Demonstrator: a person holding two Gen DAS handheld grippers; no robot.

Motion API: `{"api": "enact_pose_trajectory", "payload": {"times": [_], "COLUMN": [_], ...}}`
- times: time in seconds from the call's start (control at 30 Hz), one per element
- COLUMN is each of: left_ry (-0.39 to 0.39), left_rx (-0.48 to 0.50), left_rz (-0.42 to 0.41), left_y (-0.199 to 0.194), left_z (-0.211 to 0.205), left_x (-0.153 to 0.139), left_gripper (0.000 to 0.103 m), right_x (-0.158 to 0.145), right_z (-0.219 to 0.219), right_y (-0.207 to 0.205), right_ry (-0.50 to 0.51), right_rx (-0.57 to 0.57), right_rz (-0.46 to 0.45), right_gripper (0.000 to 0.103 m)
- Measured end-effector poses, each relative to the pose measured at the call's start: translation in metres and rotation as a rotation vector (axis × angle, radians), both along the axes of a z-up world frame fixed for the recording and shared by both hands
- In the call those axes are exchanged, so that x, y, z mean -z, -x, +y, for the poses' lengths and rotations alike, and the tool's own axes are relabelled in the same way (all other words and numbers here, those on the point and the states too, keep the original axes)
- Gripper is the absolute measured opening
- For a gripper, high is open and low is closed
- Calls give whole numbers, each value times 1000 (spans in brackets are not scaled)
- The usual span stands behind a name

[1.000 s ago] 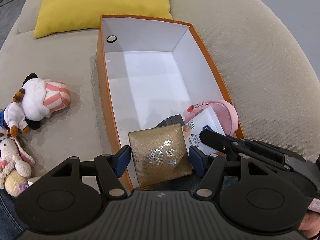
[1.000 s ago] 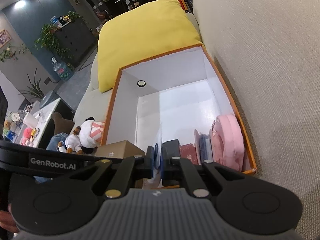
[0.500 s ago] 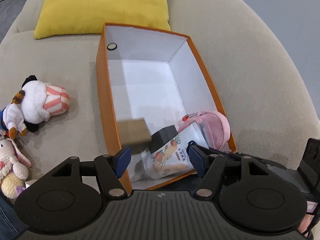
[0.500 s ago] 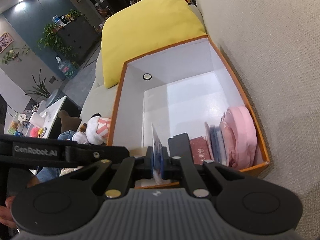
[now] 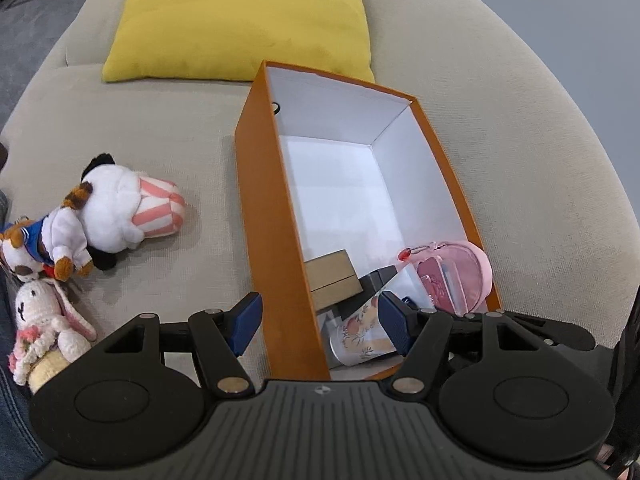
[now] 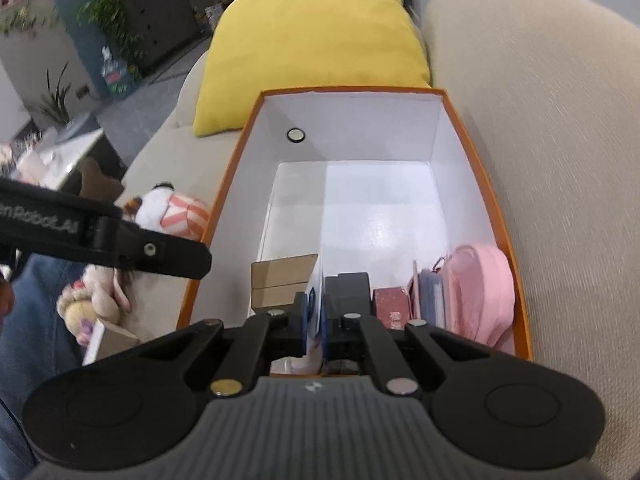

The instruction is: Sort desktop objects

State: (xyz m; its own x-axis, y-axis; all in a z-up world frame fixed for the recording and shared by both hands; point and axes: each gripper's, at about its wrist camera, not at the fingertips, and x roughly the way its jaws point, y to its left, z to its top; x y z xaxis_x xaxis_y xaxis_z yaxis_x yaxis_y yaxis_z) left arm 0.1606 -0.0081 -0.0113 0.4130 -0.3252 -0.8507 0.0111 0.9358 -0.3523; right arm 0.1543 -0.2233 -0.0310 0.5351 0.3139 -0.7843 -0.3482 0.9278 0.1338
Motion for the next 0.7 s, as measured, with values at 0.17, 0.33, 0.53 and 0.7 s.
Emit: {"api": "enact_pose_trajectory", "payload": {"times": [0.17,0.33,0.53,0.7], "left_ry": [30,49,72,53], "left_rx": [-17,-16,6,49], "left_rz": [10,12,4,16], "left_y": [-2,-9,-17,-23], "left_z": [17,29,40,46], "left_x": [8,14,16,19], "left_gripper": [75,75,75,75], "right_x": [15,9,-22,-25], "right_z": [10,10,20,40], "right_y": [-5,-13,-25,-57], "right_ry": [44,49,84,198], "right_rx": [-37,-59,-235,-451], "right_rz": [82,115,96,140], "right_gripper": [7,11,35,37]}}
